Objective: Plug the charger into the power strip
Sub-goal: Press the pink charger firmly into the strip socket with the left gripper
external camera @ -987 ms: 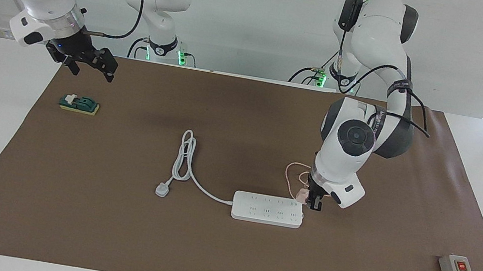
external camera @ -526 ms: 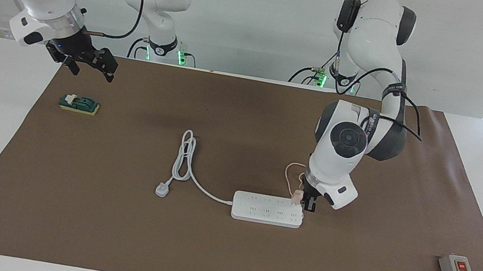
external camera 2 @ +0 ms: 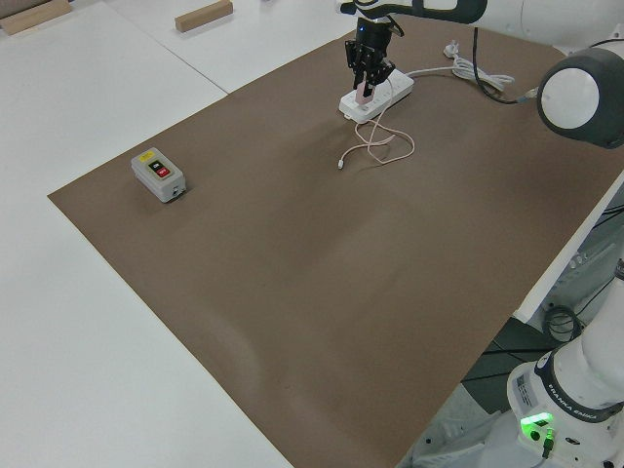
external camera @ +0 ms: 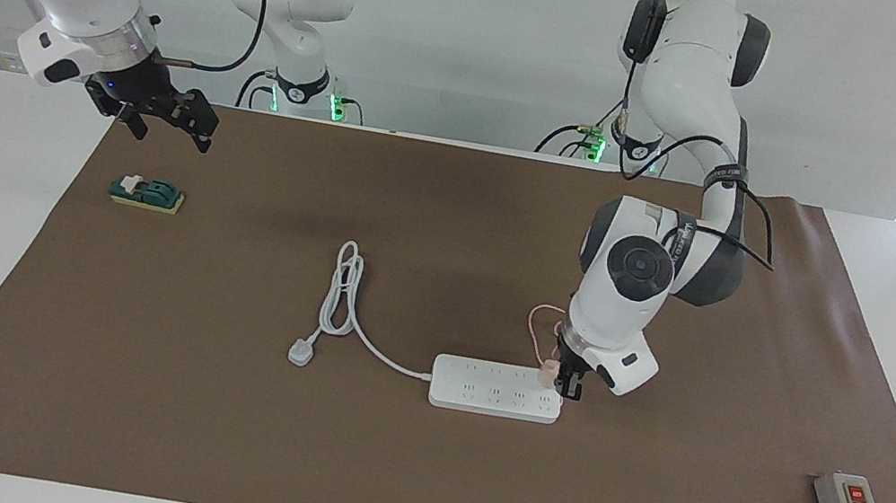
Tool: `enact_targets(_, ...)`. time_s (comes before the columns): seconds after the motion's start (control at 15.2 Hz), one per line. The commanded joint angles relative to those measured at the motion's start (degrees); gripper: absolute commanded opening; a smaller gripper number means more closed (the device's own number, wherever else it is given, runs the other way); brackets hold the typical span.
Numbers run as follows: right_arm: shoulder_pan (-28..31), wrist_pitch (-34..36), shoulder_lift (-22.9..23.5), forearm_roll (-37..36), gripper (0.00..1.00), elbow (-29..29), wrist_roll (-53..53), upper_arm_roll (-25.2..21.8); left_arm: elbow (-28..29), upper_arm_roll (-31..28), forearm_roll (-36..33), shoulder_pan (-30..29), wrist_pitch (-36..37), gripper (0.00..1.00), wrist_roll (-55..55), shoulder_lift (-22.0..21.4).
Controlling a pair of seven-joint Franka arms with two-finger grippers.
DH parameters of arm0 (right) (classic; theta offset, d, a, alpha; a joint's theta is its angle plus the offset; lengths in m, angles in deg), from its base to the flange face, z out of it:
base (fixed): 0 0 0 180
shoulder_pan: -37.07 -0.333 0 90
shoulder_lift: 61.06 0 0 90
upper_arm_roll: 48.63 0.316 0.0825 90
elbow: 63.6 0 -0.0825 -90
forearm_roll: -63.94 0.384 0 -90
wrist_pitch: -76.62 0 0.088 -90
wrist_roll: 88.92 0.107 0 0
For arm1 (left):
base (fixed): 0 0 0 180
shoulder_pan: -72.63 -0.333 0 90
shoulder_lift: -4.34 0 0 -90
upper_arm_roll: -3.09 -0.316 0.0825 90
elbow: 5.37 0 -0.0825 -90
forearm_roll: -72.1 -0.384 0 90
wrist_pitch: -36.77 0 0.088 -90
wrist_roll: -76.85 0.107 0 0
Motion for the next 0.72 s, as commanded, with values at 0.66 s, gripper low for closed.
enact_targets(0.66,0.47,0.14,-0.79,-1.11,1.0,-0.52,-1.24,0.21,5.02,-0.24,-0.01,0.42,-2.08,0.0,0.39,-1.09)
